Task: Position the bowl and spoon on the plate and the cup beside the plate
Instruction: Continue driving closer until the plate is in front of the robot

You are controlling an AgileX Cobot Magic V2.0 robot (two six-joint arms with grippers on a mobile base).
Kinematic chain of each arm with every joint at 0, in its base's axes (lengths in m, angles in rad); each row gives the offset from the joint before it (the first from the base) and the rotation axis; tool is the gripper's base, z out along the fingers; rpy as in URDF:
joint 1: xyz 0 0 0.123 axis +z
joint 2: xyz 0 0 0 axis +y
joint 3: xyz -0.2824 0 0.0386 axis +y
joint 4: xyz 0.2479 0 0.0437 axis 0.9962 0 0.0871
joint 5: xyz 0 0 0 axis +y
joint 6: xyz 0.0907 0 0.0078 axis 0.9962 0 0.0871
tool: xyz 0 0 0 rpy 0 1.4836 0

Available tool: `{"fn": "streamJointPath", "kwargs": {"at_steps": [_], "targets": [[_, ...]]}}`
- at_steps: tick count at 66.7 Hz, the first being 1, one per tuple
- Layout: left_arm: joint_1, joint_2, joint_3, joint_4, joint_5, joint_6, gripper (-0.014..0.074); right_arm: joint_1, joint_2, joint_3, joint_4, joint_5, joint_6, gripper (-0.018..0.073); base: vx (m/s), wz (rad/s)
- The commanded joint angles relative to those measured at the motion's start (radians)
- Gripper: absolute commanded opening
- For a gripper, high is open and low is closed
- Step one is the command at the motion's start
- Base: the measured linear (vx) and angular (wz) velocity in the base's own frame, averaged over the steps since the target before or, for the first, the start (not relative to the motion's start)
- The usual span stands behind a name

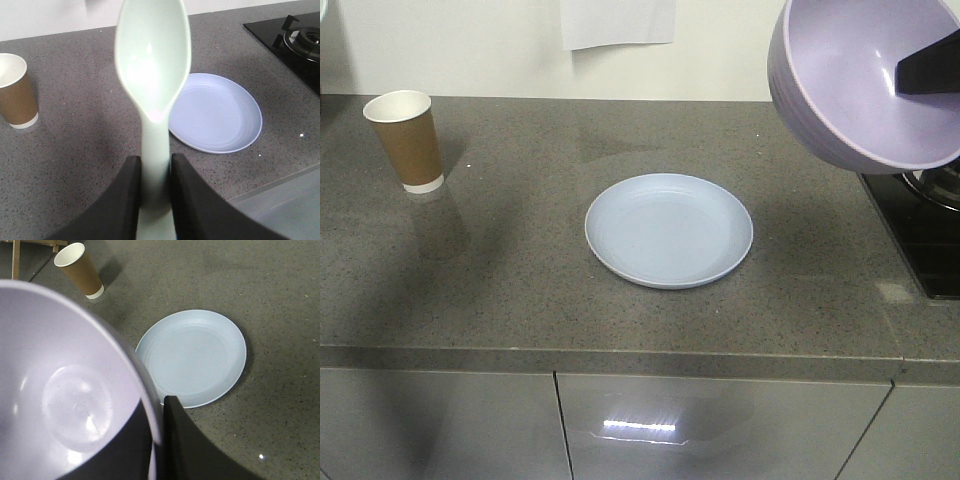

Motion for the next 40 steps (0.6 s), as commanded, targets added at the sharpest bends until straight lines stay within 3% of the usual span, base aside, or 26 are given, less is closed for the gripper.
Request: {"fn": "streamJointPath", "kwargs": {"at_steps": [1, 40], "targets": [[-0.001, -0.014, -0.025, -0.026, -0.061, 0.000, -0.0006, -0.001, -0.025, -0.026, 0.048, -0.048, -0.007, -0.0006, 0.05, 0.00], [-0.001, -0.014, -0.025, -0.026, -0.061, 0.000, -0.0006, -0.001, -0.025, -0.026, 0.048, -0.048, -0.007, -0.0006, 0.04, -0.01]]}}
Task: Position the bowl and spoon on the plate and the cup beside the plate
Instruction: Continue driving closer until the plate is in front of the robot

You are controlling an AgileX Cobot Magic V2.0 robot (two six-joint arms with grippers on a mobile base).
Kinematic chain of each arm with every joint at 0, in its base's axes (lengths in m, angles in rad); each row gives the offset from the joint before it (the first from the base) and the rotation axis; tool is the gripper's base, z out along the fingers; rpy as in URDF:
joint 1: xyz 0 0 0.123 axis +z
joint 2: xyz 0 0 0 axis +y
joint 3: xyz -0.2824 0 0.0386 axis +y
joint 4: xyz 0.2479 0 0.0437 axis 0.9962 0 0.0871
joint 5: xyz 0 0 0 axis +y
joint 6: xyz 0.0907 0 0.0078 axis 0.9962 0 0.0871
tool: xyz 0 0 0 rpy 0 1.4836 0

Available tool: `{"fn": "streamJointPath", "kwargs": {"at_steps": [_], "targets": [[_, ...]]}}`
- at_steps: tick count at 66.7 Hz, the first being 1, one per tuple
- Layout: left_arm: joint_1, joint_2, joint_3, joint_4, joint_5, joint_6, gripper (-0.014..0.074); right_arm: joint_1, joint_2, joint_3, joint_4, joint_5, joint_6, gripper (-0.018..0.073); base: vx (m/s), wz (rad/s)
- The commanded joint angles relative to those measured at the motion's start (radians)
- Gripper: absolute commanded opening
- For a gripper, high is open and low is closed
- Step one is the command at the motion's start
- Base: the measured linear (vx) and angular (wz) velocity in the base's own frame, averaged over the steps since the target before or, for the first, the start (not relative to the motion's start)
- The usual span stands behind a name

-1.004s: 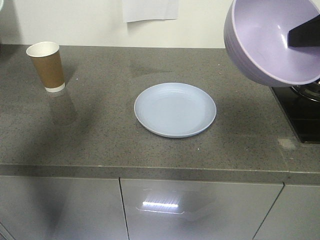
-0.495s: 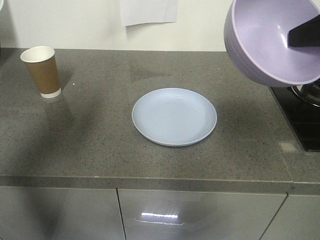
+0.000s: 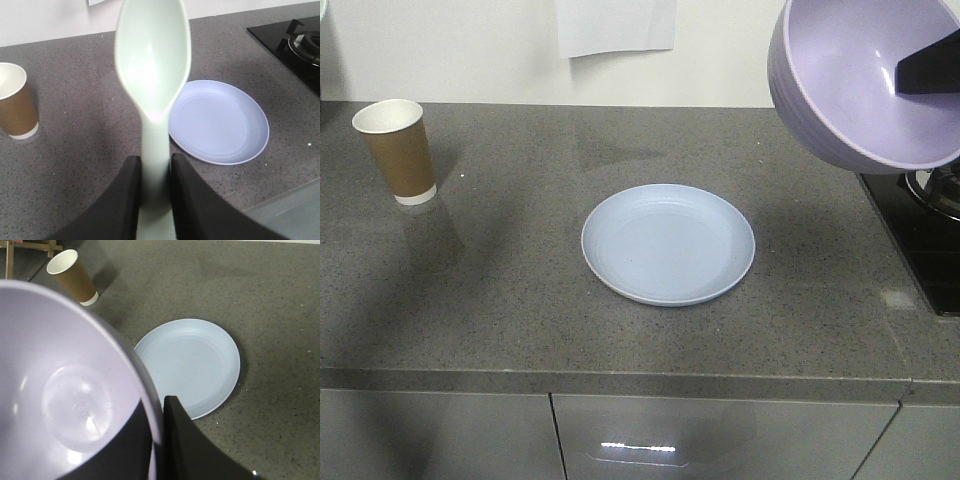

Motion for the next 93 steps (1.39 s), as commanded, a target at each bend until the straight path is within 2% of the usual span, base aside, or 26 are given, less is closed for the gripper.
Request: {"fn": "streamJointPath", "kwargs": {"at_steps": [1, 93], "targets": [[-0.001, -0.014, -0.025, -0.026, -0.061, 0.000, -0.0006, -0.001, -0.025, -0.026, 0.048, -0.048, -0.007, -0.0006, 0.04, 0.00], [-0.001, -0.014, -0.025, -0.026, -0.061, 0.000, -0.0006, -0.001, -0.025, -0.026, 0.048, -0.048, -0.007, -0.0006, 0.04, 0.00]]}}
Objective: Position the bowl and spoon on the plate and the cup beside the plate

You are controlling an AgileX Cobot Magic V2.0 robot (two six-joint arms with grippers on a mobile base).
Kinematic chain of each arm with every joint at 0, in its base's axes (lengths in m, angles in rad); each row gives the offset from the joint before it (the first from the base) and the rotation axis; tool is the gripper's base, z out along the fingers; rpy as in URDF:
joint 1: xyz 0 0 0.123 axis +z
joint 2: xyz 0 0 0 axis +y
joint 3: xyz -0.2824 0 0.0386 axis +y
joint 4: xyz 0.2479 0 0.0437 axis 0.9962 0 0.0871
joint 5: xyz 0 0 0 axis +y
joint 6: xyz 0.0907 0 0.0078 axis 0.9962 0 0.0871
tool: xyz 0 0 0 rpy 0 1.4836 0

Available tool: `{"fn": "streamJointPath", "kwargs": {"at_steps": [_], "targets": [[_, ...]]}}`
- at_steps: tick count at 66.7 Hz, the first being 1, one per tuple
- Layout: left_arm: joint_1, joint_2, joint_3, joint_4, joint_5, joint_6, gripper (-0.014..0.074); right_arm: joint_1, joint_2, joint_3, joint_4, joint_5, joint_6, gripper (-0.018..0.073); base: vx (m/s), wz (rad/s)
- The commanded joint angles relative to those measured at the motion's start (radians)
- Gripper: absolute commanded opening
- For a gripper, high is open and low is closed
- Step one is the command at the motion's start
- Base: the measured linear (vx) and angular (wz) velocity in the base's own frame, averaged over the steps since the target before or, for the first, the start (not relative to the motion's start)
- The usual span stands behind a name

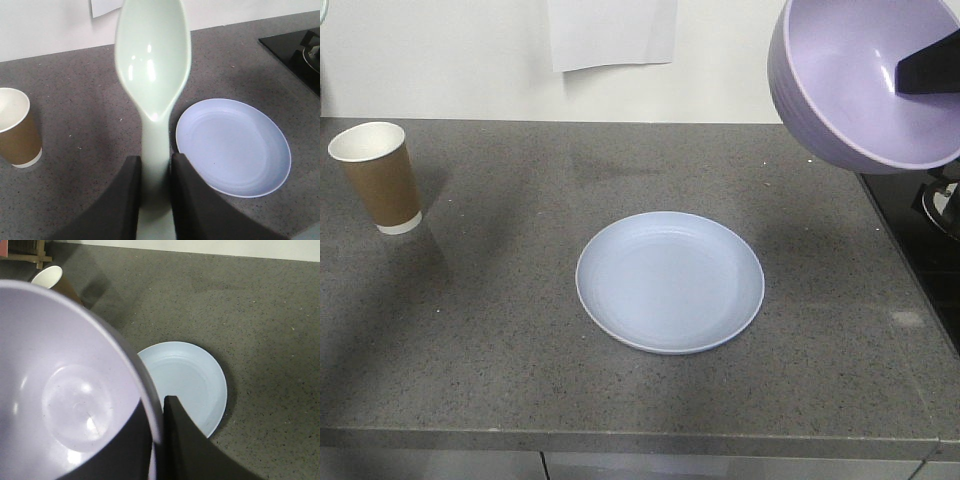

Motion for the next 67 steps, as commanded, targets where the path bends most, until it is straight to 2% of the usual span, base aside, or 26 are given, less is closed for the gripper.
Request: {"fn": "streamJointPath", "kwargs": {"at_steps": [1, 67], "targets": [[-0.001, -0.014, -0.025, -0.026, -0.061, 0.000, -0.0006, -0.001, -0.025, -0.026, 0.048, -0.048, -0.007, -0.0006, 0.05, 0.00], [-0.001, -0.014, -0.025, -0.026, -0.061, 0.000, -0.0006, -0.001, -0.025, -0.026, 0.048, -0.048, -0.007, -0.0006, 0.04, 0.01]]}}
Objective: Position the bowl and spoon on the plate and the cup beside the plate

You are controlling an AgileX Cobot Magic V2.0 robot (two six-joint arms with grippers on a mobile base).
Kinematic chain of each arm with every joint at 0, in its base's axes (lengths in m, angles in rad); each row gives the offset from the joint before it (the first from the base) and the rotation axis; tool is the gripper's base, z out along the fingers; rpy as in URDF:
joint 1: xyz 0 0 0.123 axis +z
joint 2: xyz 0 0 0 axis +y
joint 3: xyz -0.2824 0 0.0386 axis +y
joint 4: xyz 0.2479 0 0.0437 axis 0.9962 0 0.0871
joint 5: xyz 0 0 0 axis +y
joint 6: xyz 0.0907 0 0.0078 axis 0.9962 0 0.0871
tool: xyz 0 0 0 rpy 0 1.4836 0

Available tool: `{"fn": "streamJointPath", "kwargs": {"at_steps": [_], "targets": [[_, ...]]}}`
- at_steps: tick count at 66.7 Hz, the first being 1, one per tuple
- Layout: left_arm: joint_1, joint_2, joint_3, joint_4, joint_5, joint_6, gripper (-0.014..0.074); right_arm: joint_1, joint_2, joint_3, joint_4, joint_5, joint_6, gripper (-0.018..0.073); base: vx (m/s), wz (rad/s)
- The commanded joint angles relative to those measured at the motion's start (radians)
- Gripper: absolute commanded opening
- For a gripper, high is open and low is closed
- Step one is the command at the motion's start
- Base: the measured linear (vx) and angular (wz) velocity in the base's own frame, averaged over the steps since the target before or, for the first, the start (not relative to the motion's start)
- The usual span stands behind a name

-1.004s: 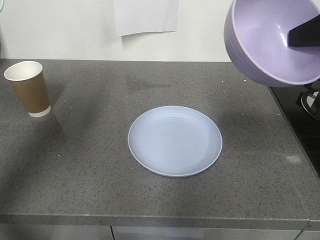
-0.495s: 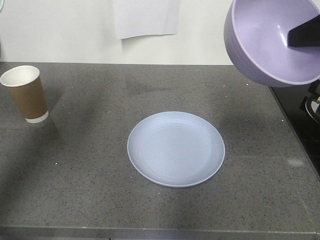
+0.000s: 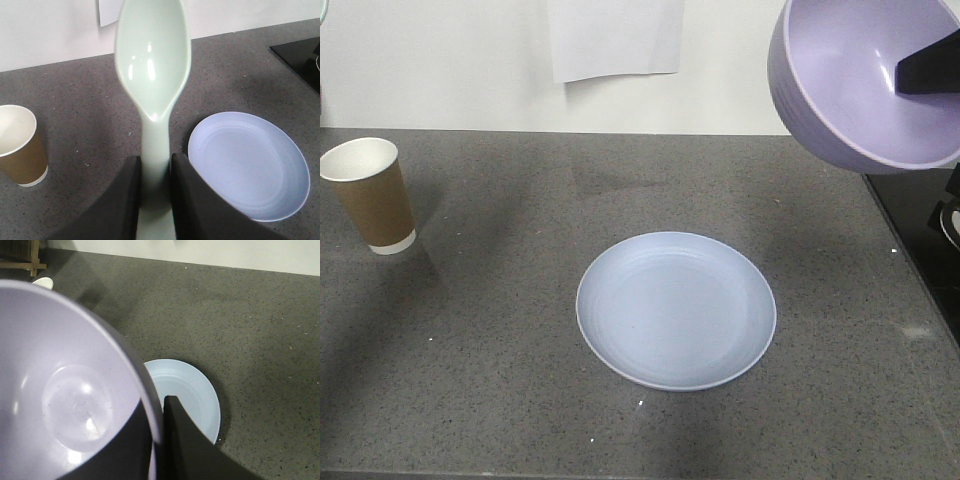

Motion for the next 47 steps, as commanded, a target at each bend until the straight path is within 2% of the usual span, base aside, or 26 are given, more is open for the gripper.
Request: {"fn": "streamJointPath", "kwargs": {"at_steps": [1, 47], "targets": [[-0.001, -0.014, -0.025, -0.026, -0.061, 0.000, -0.0006, -0.001, -0.025, -0.026, 0.048, -0.048, -0.007, -0.0006, 0.03, 0.00], [-0.001, -0.014, -0.025, -0.026, -0.061, 0.000, -0.0006, -0.001, -0.025, -0.026, 0.048, -0.048, -0.007, -0.0006, 0.02, 0.01]]}}
